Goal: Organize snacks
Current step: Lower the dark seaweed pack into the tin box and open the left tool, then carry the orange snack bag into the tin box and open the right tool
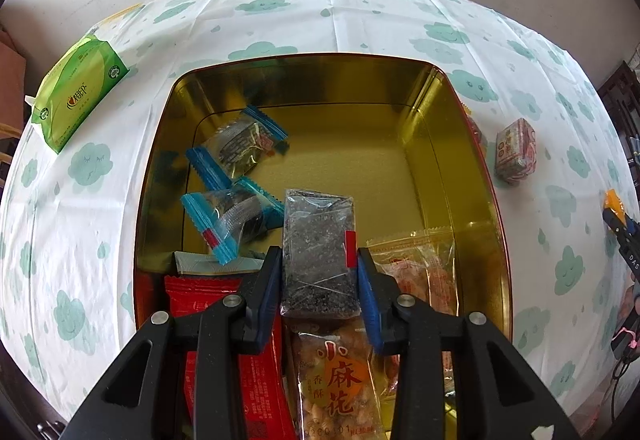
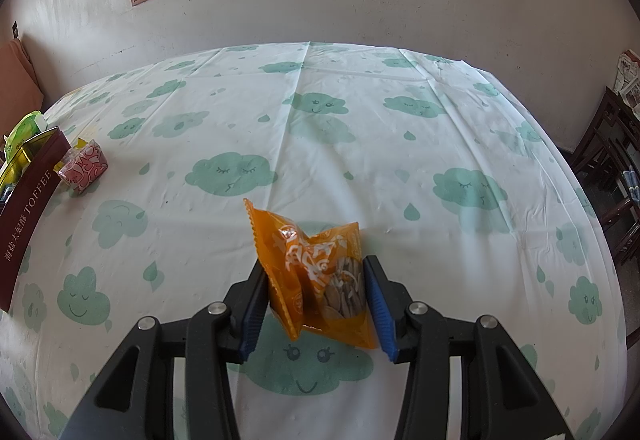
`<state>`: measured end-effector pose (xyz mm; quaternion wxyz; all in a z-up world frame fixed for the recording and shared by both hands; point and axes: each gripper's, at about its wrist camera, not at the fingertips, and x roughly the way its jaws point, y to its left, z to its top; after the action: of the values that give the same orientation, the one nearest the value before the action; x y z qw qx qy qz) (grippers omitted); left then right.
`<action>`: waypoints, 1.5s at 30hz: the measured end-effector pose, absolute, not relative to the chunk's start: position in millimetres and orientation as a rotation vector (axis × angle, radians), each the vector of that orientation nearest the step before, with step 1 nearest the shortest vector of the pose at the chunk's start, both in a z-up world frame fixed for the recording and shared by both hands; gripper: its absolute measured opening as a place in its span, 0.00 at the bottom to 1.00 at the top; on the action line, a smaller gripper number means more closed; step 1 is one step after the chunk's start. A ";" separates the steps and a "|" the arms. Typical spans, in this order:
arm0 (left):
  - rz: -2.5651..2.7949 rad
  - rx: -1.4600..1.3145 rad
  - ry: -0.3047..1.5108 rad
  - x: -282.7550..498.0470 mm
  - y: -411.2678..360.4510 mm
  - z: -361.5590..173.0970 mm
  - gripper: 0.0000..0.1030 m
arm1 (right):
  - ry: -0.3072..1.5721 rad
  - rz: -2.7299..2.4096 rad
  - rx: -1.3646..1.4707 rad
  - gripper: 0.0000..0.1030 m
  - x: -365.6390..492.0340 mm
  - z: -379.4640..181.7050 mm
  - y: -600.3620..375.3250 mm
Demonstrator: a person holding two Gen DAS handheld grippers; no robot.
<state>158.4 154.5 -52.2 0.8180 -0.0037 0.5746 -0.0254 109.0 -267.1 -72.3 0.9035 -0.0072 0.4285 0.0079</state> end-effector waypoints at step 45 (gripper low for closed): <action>0.190 -0.022 0.970 50.6 172.8 10.2 0.86 | 0.917 -0.067 0.025 0.40 101.4 -64.3 -252.6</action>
<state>50.6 172.8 10.2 0.8803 -0.0106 0.4654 0.0909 101.4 -252.6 -64.3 0.8962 0.0120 0.4424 -0.0322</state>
